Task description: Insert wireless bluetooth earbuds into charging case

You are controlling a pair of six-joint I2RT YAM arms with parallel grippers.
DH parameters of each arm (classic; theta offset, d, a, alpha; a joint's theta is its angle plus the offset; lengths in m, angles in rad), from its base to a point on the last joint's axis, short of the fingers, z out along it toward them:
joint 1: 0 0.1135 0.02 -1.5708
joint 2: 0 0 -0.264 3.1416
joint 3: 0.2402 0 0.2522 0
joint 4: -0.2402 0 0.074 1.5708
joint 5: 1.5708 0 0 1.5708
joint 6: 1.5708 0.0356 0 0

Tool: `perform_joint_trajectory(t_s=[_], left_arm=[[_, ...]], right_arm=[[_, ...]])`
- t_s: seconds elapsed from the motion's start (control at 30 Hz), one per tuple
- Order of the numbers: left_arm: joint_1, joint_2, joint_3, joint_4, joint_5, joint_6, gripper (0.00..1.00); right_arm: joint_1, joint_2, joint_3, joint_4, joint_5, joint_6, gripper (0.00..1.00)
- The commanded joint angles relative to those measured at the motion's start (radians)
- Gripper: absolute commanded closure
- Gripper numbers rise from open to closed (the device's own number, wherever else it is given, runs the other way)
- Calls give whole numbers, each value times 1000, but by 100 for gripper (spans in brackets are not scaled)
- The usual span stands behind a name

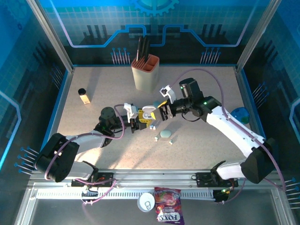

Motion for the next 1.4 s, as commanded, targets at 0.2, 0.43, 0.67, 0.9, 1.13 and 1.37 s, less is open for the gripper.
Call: perform_joint_trajectory(t_s=[0.2, 0.43, 0.67, 0.9, 1.13, 1.37], left_arm=[[-7, 9, 15, 72, 18, -31, 80], [-7, 17, 20, 74, -43, -52, 78], [-7, 65, 21, 193, -44, -95, 80], [-11, 133, 20, 369, -63, -132, 82], [-21, 143, 30, 369, -61, -130, 82], [-37, 150, 38, 368, -53, -129, 82]], right_arm=[[14, 88, 135, 4, -138, 0, 26], [14, 45, 73, -6, -189, -10, 32], [-67, -41, -27, 94, -98, 230, 29], [-124, -9, -90, 130, -232, 463, 22], [-112, 12, -164, 319, -291, 636, 28], [-70, 59, -164, 431, -311, 721, 39]])
